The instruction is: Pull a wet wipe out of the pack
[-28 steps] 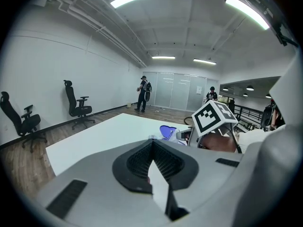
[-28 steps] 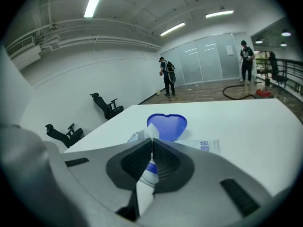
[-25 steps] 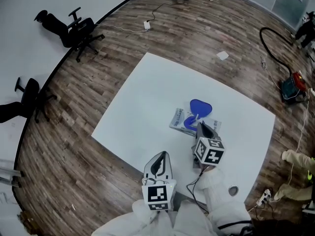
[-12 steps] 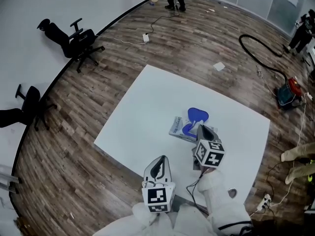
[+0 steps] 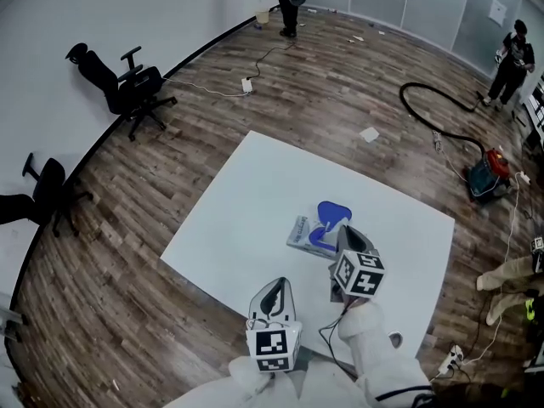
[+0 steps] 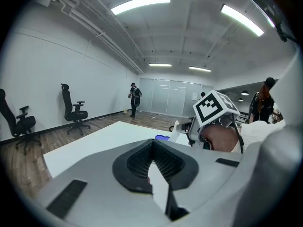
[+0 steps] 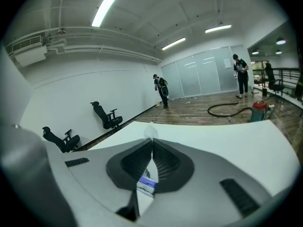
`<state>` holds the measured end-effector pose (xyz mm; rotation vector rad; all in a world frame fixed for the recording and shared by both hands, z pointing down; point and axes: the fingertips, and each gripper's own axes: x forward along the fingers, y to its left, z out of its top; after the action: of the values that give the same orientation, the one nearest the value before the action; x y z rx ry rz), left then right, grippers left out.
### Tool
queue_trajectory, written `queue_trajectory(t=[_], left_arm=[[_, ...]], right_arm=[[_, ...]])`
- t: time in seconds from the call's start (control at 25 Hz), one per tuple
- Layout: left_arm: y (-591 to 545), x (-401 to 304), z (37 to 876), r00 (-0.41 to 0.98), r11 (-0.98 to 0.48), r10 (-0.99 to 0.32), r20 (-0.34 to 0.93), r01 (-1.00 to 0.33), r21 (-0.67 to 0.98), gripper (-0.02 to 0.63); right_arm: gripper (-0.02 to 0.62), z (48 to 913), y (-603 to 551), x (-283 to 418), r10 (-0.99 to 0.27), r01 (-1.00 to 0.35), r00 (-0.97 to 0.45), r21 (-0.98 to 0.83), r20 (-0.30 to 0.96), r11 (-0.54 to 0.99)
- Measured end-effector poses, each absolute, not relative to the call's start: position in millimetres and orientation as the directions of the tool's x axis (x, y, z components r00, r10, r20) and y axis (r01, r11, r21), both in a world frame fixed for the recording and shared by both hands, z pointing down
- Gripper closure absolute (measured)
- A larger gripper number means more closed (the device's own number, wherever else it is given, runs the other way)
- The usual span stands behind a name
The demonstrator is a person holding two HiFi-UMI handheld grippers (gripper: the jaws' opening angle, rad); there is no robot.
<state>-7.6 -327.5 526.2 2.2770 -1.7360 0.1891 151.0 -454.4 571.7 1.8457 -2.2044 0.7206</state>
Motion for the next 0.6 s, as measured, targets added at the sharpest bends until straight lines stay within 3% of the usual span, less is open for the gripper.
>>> queue_trajectory(t=[0.6], left_arm=[[-314.3,-2.3,509.9,0.298,-0.269,-0.93,0.215,-0.951,0.154,0.609]], right_arm=[[0.58,524.7,-440.5,148.6,-0.91,-0.963,-0.215,-0.233,0.356,0.136]])
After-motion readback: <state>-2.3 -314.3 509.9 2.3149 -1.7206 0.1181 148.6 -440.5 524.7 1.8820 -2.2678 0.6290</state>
